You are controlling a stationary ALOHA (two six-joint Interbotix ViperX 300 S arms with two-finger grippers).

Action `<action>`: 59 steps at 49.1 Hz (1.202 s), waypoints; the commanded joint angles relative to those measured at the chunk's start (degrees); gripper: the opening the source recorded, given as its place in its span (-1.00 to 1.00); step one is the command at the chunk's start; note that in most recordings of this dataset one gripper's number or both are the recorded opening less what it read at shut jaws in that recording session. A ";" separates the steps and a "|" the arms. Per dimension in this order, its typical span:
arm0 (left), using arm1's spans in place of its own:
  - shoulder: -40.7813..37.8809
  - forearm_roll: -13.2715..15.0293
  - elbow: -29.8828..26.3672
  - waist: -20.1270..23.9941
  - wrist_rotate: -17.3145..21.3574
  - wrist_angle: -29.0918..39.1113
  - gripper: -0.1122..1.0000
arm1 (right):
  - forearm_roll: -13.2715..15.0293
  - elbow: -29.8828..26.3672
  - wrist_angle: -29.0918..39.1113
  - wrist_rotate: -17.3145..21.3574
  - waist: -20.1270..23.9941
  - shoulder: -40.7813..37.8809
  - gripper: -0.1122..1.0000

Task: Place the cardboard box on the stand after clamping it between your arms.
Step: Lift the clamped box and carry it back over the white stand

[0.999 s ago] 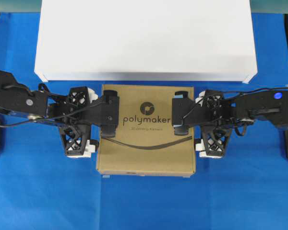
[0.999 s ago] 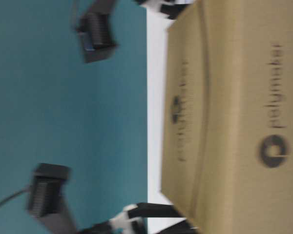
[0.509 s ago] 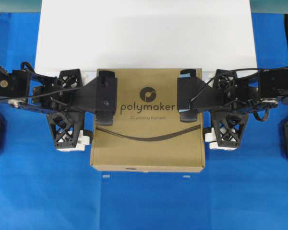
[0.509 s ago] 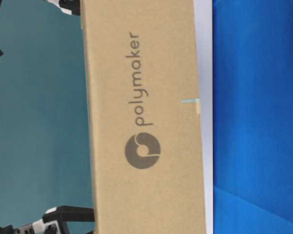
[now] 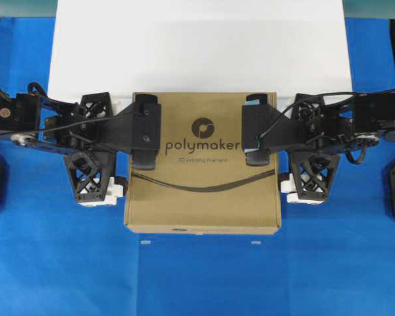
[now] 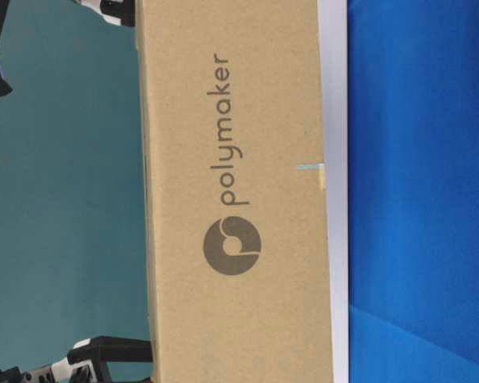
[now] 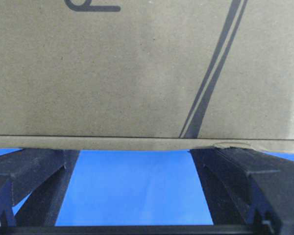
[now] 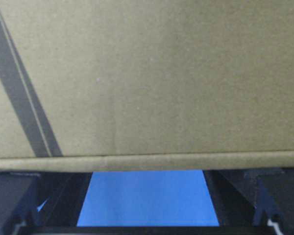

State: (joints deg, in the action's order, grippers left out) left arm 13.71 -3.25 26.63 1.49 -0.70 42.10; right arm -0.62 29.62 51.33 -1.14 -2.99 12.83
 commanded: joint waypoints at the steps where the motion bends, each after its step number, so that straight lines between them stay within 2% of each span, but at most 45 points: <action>1: 0.62 0.09 -5.63 0.44 -1.49 -2.11 0.77 | -0.26 -4.39 -2.81 0.53 -0.53 0.18 0.98; 12: 0.18 0.18 -6.59 2.90 -0.62 -2.20 0.77 | -0.26 -4.48 -3.87 0.18 -2.11 -0.62 0.98; 17: -0.35 0.09 -7.38 4.57 1.58 -2.11 0.78 | -0.35 -4.75 -4.39 -1.05 -3.34 -1.14 0.98; 27: -2.72 0.18 -9.32 7.91 6.86 -1.58 0.77 | -0.79 -5.71 -5.10 -5.54 -7.65 -2.20 0.98; 37: -4.66 0.09 -10.72 11.25 8.88 -1.41 0.77 | -1.23 -7.65 -5.27 -10.11 -12.39 -3.52 0.98; 59: -8.17 0.18 -14.50 19.34 13.18 -1.41 0.77 | -6.06 -14.59 -5.10 -21.01 -20.74 -9.32 0.98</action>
State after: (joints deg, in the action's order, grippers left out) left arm 5.63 -3.87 20.30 21.36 13.80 43.68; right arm -2.20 22.15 51.33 -22.85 -24.52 3.87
